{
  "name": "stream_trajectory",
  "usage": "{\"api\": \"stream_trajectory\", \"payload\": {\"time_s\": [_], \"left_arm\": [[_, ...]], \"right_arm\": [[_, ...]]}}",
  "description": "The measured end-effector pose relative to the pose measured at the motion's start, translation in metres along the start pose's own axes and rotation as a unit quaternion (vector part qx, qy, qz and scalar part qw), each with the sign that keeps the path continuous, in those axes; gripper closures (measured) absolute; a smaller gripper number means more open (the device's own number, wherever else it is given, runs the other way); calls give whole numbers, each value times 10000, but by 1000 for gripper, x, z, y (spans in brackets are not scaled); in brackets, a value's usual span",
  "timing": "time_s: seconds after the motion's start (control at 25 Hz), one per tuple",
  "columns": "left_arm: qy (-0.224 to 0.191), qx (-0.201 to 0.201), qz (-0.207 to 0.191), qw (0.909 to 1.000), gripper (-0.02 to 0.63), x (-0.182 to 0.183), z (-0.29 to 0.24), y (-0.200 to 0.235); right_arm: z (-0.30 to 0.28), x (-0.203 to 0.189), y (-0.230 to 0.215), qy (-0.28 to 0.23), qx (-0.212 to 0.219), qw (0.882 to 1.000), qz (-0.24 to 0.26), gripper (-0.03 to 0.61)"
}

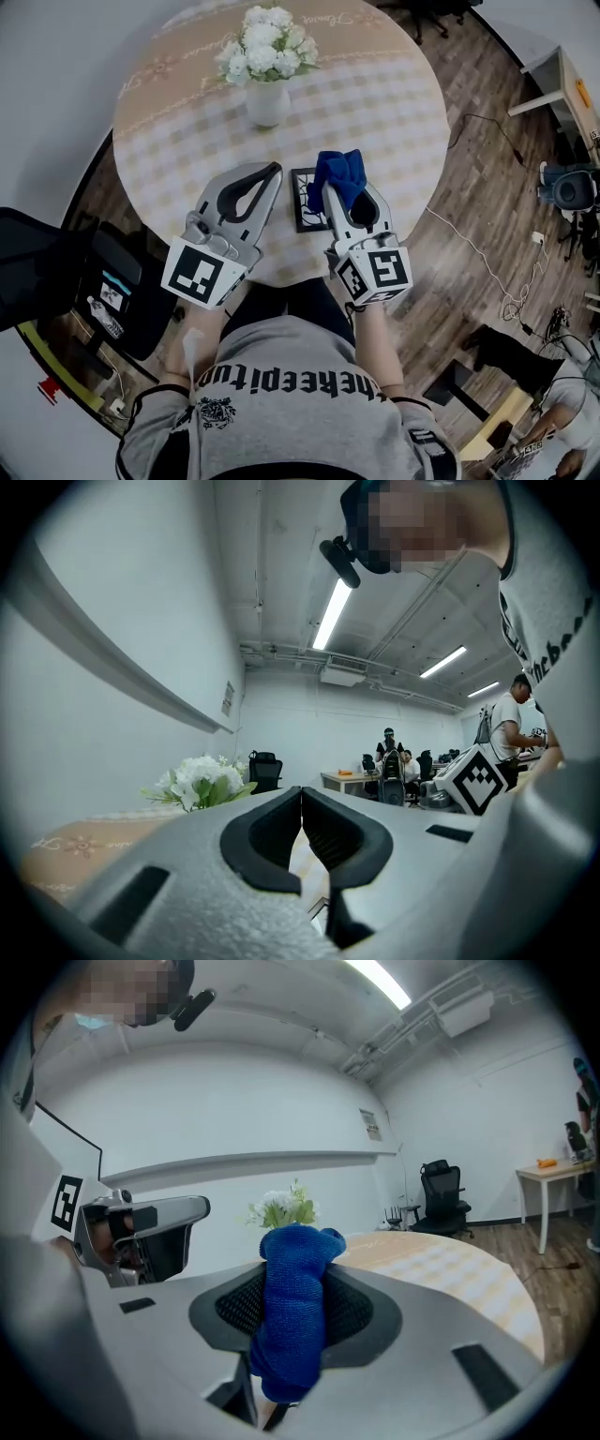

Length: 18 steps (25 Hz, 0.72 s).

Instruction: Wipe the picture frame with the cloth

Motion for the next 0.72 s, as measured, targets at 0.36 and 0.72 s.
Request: {"api": "stream_trajectory", "payload": {"time_s": [0.36, 0.72], "left_arm": [[444, 135, 429, 9980, 598, -23, -8, 4], [564, 358, 597, 9960, 598, -36, -7, 12]], "right_arm": [[-29, -39, -15, 731, 143, 9969, -250, 433], [-54, -80, -23, 1483, 209, 9881, -354, 433]]}}
Point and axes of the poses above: the fingertips, and each gripper's own axes: z backward along the fingers, y to its left, x out of its top, the point moved 5 cm from there along z, backward along the fingers, and after that the axes turned 9 degrees about y, right-handed, at the moved point
